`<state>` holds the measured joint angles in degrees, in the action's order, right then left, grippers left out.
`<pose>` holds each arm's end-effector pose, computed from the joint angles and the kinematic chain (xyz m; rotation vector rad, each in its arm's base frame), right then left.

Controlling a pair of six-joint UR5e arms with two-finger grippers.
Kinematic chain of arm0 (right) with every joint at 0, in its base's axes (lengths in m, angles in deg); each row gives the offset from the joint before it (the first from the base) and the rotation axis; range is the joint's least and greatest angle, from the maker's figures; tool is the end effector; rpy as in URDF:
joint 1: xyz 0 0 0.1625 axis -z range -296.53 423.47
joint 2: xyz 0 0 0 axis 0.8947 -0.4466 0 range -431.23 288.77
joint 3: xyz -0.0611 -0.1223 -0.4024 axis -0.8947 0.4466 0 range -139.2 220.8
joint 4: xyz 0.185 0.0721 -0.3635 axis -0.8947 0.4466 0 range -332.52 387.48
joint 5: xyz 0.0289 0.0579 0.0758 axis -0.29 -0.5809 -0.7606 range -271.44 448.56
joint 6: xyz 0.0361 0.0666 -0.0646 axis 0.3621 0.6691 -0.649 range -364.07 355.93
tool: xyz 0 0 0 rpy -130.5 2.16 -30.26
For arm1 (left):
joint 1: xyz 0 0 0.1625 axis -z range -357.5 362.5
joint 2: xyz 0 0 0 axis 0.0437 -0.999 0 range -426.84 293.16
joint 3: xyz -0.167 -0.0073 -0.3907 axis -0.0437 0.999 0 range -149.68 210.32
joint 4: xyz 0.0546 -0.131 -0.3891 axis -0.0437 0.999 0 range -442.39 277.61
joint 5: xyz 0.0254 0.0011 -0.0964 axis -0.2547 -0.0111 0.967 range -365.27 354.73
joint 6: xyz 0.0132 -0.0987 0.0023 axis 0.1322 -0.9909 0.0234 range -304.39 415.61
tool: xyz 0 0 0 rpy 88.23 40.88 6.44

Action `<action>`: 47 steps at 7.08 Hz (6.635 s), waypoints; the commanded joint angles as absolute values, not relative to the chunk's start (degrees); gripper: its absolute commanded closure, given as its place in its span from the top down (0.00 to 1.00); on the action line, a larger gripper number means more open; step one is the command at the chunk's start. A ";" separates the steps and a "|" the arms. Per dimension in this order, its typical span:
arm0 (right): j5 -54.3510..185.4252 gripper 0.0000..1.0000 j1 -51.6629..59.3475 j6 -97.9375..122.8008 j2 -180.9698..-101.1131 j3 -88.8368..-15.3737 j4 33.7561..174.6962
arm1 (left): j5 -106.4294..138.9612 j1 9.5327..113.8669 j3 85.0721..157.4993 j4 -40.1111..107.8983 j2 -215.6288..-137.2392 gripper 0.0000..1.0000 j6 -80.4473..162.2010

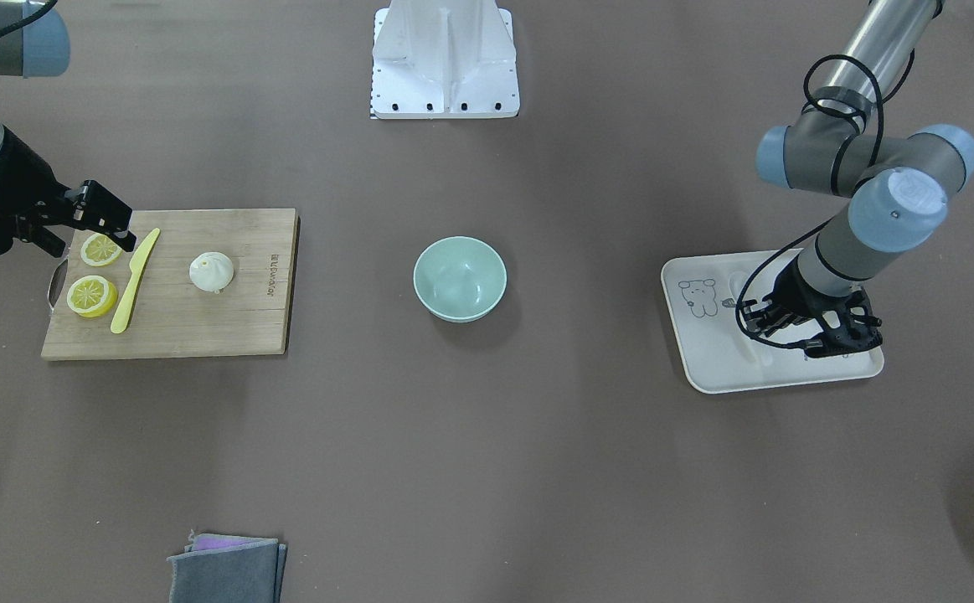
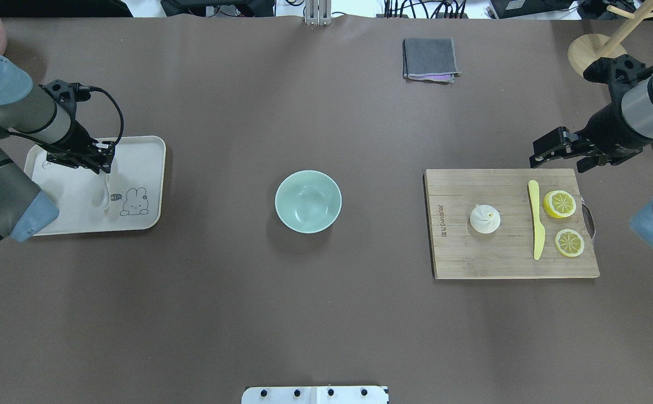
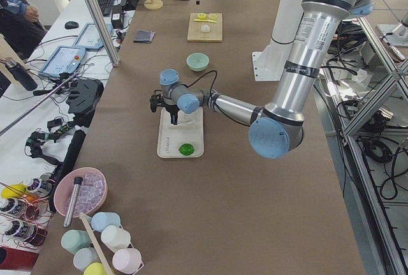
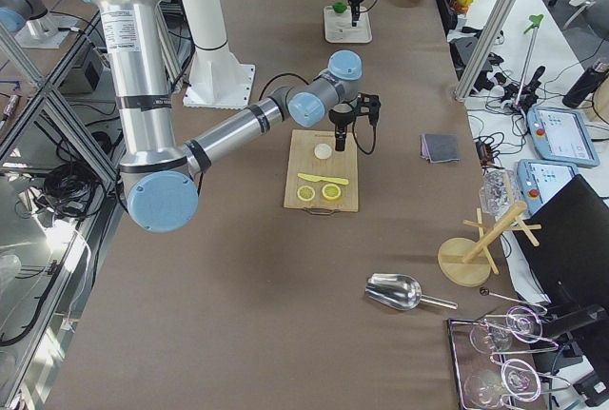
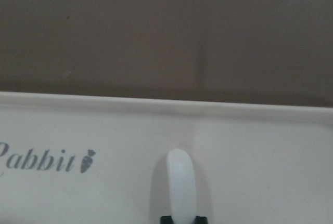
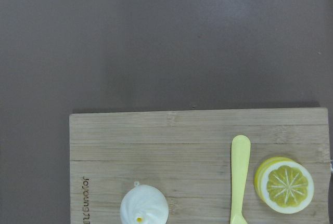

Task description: Put spoon and bun in bowl

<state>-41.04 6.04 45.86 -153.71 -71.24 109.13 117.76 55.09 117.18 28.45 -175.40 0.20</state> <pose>-0.2224 -0.4780 0.3896 0.0386 -0.9168 0.0529 0.3280 -0.5588 0.4694 0.0208 0.8287 -0.1135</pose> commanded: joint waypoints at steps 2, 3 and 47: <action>-38.20 0.99 9.66 47.86 -153.06 -71.26 109.13 | 119.63 51.75 121.90 26.25 -185.54 0.00 -8.69; -36.27 0.99 11.51 47.70 -152.97 -71.17 109.13 | 118.32 49.81 121.12 26.25 -189.32 0.00 -11.51; -42.40 1.00 -14.20 0.11 -166.50 -68.90 117.37 | 126.57 92.39 135.62 9.54 -147.79 0.98 66.86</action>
